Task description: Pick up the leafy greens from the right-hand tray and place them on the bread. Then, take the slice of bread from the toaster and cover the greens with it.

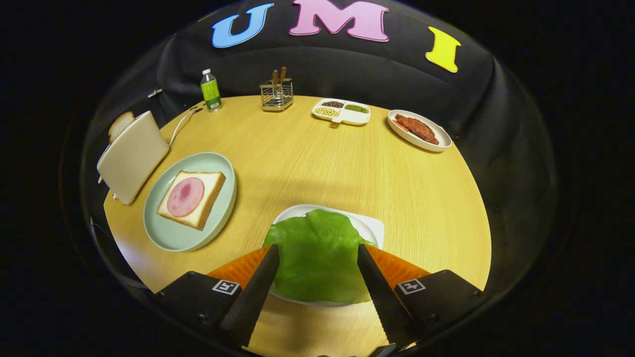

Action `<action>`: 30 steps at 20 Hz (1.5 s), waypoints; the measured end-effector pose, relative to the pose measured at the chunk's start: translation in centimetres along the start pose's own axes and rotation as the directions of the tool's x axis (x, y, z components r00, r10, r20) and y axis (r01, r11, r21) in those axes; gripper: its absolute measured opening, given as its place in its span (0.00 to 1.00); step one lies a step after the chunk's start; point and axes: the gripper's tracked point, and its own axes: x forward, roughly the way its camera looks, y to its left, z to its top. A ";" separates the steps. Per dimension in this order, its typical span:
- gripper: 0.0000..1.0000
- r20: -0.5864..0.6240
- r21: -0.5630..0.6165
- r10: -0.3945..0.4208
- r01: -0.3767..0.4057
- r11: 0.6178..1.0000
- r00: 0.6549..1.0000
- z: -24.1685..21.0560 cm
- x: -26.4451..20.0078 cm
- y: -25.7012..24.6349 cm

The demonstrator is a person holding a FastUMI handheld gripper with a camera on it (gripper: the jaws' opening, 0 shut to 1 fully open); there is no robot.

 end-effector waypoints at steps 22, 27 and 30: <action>0.39 -0.047 0.048 0.072 -0.070 0.996 0.996 -1.6 1.6 1.0; 0.12 -0.045 0.087 0.088 -0.084 0.993 0.995 -1.4 1.8 0.6; 0.06 -0.046 0.107 0.129 -0.124 0.987 0.991 -1.2 1.5 1.0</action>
